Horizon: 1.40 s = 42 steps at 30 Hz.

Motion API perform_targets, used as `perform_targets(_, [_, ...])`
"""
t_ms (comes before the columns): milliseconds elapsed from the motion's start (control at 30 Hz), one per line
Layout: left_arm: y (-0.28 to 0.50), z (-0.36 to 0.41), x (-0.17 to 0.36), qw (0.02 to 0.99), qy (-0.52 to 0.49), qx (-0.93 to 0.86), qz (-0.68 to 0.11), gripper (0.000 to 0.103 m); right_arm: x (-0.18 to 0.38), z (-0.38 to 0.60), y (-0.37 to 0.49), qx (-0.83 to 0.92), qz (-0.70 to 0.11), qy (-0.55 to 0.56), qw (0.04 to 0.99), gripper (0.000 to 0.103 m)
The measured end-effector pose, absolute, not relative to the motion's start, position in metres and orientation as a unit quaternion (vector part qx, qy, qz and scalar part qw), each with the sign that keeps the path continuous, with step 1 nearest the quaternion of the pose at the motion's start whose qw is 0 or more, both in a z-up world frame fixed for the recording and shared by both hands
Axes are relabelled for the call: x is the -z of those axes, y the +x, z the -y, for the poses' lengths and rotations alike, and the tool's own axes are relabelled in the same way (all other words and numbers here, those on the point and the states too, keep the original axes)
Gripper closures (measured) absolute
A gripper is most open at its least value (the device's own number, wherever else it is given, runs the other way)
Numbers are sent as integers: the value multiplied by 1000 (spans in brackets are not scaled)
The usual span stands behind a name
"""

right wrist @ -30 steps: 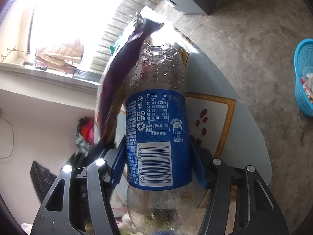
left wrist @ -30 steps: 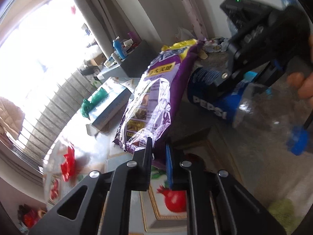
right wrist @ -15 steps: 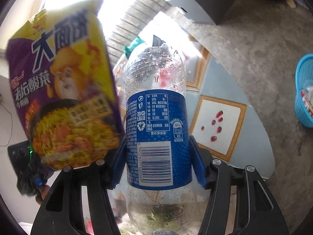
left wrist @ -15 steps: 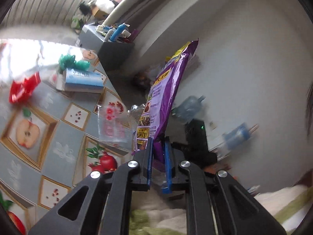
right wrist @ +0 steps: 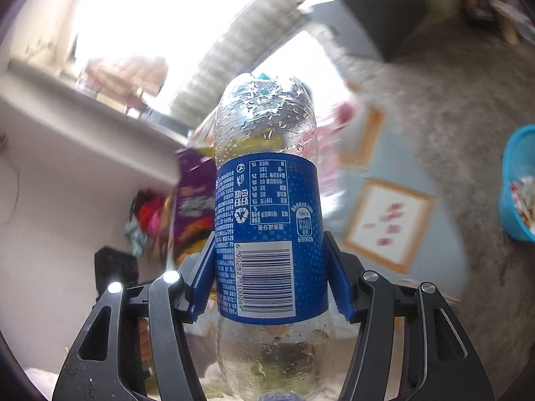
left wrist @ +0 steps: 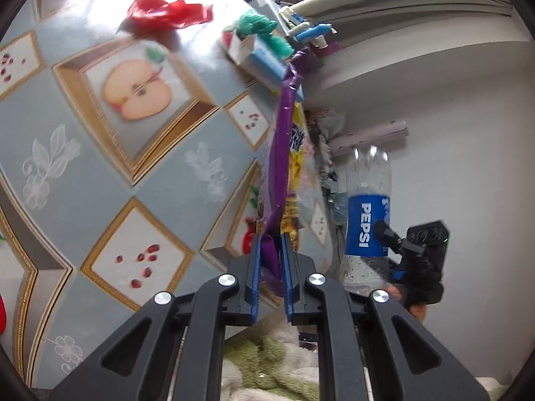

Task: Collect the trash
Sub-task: 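Lift the purple bag with the left tool while the right tool holds the bottle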

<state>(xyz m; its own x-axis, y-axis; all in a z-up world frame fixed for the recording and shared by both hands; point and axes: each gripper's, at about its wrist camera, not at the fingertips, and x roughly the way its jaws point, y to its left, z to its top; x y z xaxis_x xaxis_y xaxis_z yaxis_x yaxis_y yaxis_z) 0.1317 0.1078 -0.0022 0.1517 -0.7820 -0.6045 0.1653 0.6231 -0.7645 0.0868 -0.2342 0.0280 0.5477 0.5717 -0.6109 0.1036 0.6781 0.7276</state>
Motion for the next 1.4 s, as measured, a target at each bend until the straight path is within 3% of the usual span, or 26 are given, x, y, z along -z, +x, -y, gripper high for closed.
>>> perform_targets(300, [127, -112, 4, 726, -240, 335, -550, 92, 11, 166, 132, -165, -532, 313, 769, 48])
perform_targets(533, [142, -112, 11, 740, -210, 328, -549, 83, 8, 156, 137, -160, -535, 309, 770, 48])
perform_targets(900, [172, -83, 21, 764, -163, 313, -541, 83, 15, 167, 138, -161, -532, 312, 770, 48])
perform_targets(1067, [170, -80, 16, 786, -141, 294, -526, 97, 17, 176, 137, -168, -525, 330, 766, 48])
perform_targets(1400, [146, -97, -37, 801, -154, 314, -485, 101, -8, 200, 113, -218, -462, 386, 768, 48])
